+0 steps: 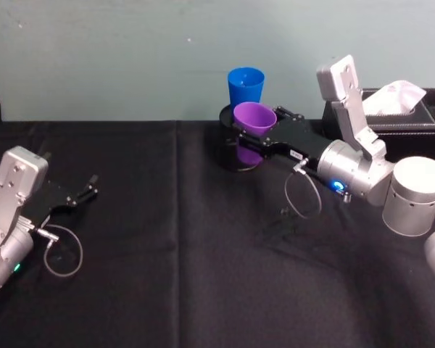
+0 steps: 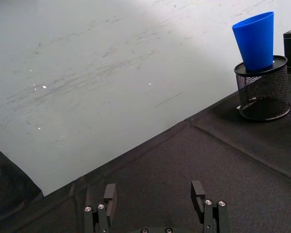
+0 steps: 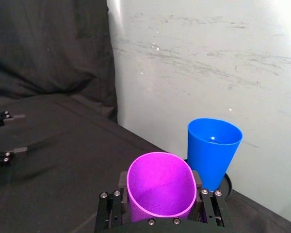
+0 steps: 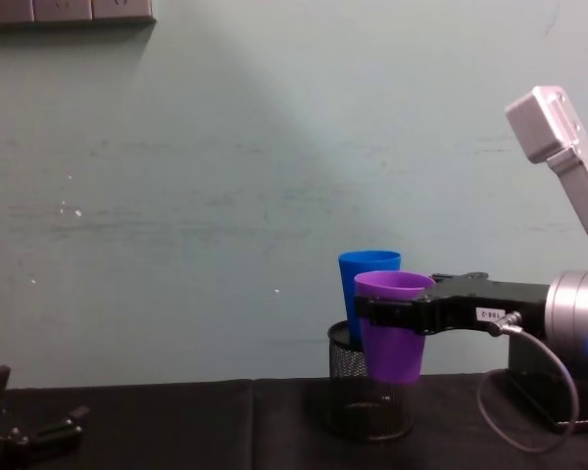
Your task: Pick up one cup with a gripper and tap it against the other cup.
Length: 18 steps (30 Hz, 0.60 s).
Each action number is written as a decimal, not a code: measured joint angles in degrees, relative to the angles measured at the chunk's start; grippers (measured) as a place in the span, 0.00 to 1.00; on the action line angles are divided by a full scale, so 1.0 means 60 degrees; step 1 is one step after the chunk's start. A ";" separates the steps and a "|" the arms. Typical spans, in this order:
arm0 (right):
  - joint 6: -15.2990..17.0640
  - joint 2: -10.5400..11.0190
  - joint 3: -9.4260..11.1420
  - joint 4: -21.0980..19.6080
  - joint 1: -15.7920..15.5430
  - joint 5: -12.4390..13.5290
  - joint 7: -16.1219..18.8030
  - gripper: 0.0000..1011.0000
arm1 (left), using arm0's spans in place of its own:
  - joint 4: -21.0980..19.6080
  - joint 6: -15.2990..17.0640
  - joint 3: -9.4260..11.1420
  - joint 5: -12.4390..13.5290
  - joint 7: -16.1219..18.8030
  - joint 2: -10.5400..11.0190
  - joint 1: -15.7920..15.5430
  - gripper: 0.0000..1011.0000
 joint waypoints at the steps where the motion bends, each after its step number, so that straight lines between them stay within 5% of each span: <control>1: -0.0025 -0.0026 0.0003 0.0057 0.0032 -0.0017 0.0006 0.73 | 0.0000 0.0000 0.0001 0.0001 0.0000 0.0000 0.0000 0.99; 18: -0.0404 -0.0478 0.0101 0.1169 0.0660 -0.0297 0.0210 0.73 | 0.0000 0.0000 0.0001 0.0000 0.0000 0.0000 0.0000 0.99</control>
